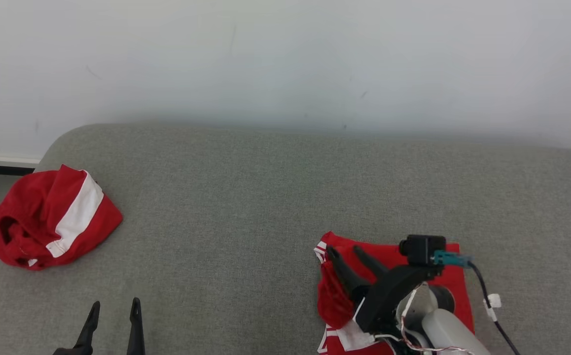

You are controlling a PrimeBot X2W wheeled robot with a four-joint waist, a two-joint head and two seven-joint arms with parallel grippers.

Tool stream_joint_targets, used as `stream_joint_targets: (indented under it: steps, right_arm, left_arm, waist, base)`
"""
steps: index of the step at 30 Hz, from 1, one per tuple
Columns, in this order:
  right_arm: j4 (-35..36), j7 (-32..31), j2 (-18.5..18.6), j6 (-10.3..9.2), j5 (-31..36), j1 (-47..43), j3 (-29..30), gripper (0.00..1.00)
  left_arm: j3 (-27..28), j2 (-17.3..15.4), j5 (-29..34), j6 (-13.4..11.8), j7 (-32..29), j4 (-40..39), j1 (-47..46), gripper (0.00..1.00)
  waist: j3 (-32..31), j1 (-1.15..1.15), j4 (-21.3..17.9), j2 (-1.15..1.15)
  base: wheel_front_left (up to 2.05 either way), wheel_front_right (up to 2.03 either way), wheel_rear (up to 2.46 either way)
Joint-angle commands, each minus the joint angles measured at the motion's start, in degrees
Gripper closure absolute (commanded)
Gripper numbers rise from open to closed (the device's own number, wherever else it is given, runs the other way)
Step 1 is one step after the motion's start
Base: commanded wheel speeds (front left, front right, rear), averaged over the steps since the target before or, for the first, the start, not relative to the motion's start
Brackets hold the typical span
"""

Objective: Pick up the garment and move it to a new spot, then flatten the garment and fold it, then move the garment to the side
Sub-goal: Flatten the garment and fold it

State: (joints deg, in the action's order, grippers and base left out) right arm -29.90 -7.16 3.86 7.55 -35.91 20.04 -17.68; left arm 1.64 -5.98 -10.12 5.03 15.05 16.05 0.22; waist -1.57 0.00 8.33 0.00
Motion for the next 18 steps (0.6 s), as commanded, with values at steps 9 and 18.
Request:
stream_joint_targets:
  steps: [9, 18]
  right_arm:
    - [13.5, 0.8, 10.9, -0.10, -2.2, -6.9, 3.1, 0.00]
    - [27.1, -2.8, 12.7, -0.10, -1.0, -19.9, 6.2, 0.00]
  left_arm:
    - [1.4, 0.4, 1.0, 0.1, 0.2, -1.1, 1.4, 0.00]
    - [2.3, 0.6, 1.2, 0.4, 0.2, -1.7, 2.2, 0.00]
  waist:
    - [-1.2, 0.00, -1.2, 0.00]
    - [-0.8, 0.00, -2.0, 0.00]
  base:
    - [0.00, 0.00, 0.00]
    - [0.00, 0.00, 0.00]
